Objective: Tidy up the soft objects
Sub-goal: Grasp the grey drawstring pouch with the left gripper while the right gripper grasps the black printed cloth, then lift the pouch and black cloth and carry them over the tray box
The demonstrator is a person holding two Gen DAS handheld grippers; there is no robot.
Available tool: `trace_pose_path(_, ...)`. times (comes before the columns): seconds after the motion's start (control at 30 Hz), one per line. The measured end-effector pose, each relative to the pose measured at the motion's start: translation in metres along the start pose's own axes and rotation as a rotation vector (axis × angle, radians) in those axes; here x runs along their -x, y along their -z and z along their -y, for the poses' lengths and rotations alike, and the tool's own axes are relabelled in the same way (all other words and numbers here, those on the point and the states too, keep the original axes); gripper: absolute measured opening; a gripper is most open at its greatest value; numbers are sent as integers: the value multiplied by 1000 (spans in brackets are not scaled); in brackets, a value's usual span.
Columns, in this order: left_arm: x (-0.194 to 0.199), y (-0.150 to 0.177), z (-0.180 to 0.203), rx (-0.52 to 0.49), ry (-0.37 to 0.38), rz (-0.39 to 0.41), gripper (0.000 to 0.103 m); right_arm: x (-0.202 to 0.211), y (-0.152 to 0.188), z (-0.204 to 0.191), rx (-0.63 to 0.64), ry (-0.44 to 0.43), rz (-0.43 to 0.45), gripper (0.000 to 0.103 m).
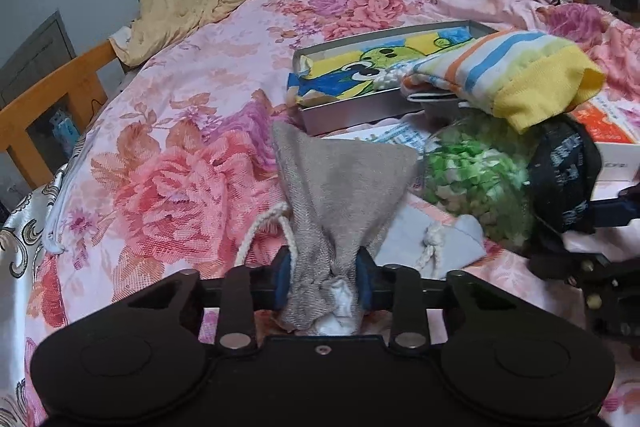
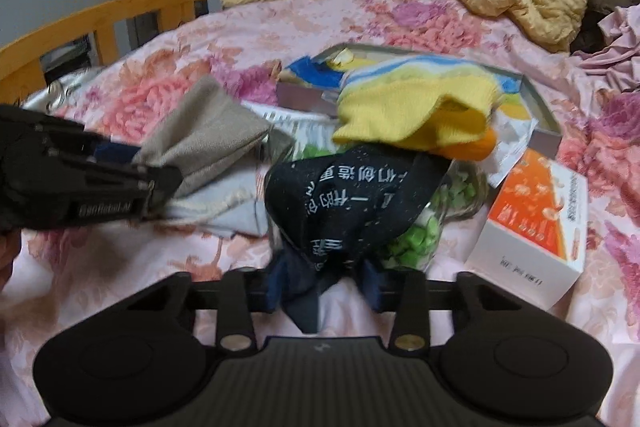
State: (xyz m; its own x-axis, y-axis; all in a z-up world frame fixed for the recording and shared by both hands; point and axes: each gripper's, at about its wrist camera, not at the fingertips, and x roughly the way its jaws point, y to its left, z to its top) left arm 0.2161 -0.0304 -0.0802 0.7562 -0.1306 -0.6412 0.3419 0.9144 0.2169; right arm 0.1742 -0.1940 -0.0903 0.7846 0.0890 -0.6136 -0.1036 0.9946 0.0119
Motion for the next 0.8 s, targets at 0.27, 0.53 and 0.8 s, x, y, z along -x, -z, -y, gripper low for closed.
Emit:
trace_pose_path(0.27, 21, -2, 16, 4, 45, 10, 31, 11, -5, 8, -58, -9, 33, 15)
trace_pose_path(0.53, 43, -4, 19, 152, 118, -13, 31, 42, -6, 9, -93, -44, 70, 14)
trace_pose_path(0.8, 70, 0, 20, 296, 197, 24, 31, 75, -8, 3, -50, -50, 185, 8)
